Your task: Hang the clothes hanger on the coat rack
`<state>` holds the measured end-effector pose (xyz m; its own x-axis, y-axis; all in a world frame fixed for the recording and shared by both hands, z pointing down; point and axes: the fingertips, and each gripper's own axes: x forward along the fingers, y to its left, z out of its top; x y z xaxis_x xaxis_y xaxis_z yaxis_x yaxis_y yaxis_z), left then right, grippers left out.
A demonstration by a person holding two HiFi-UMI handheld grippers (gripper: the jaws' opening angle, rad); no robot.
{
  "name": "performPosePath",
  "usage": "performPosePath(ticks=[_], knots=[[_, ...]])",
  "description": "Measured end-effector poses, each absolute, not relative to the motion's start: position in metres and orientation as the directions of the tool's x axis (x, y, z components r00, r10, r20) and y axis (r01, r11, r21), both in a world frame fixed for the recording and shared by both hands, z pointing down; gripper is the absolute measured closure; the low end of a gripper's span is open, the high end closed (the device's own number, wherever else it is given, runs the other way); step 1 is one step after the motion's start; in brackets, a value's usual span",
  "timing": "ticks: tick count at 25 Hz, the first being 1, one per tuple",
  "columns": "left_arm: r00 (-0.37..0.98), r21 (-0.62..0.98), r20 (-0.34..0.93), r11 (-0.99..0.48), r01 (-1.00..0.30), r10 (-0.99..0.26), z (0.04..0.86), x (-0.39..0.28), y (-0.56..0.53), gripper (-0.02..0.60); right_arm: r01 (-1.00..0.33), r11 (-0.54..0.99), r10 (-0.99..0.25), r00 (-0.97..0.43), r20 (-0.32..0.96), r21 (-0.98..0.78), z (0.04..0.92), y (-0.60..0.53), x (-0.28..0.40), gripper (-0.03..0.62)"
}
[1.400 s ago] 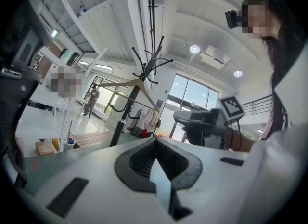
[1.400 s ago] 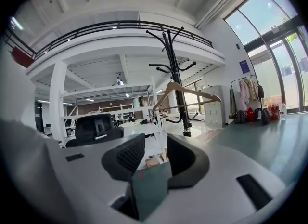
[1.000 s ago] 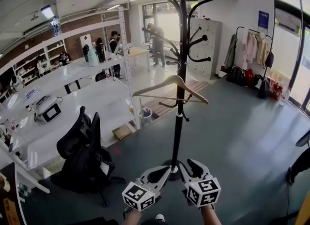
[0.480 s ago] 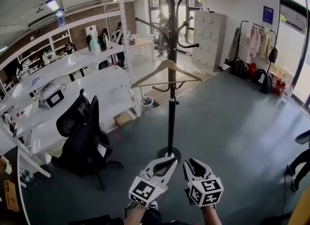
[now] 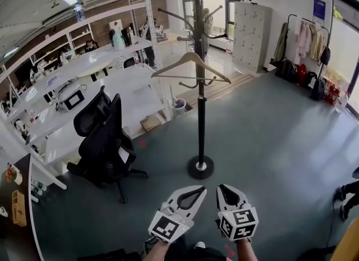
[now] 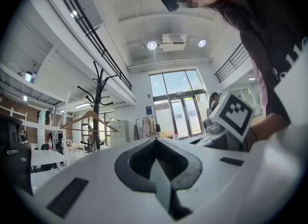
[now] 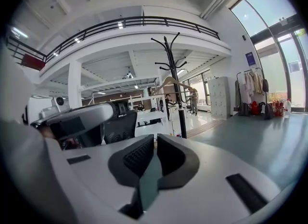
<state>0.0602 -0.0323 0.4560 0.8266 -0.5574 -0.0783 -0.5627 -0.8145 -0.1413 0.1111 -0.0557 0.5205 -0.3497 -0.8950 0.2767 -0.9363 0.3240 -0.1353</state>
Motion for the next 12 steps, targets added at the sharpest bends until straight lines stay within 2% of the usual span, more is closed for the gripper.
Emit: performPosePath(ticks=[3, 12], knots=[[0.83, -0.102, -0.106, -0.824, -0.557, -0.547, 0.452, 0.059, -0.018, 0.581, -0.933, 0.334, -0.897, -0.359, 0.258, -0.134, 0.52, -0.045, 0.111, 0.569], [0.837, -0.108, -0.054, -0.83, -0.547, -0.544, 0.466, 0.045, -0.005, 0.581, -0.934, 0.335, -0.906, -0.355, 0.231, -0.122, 0.512, -0.022, 0.097, 0.571]])
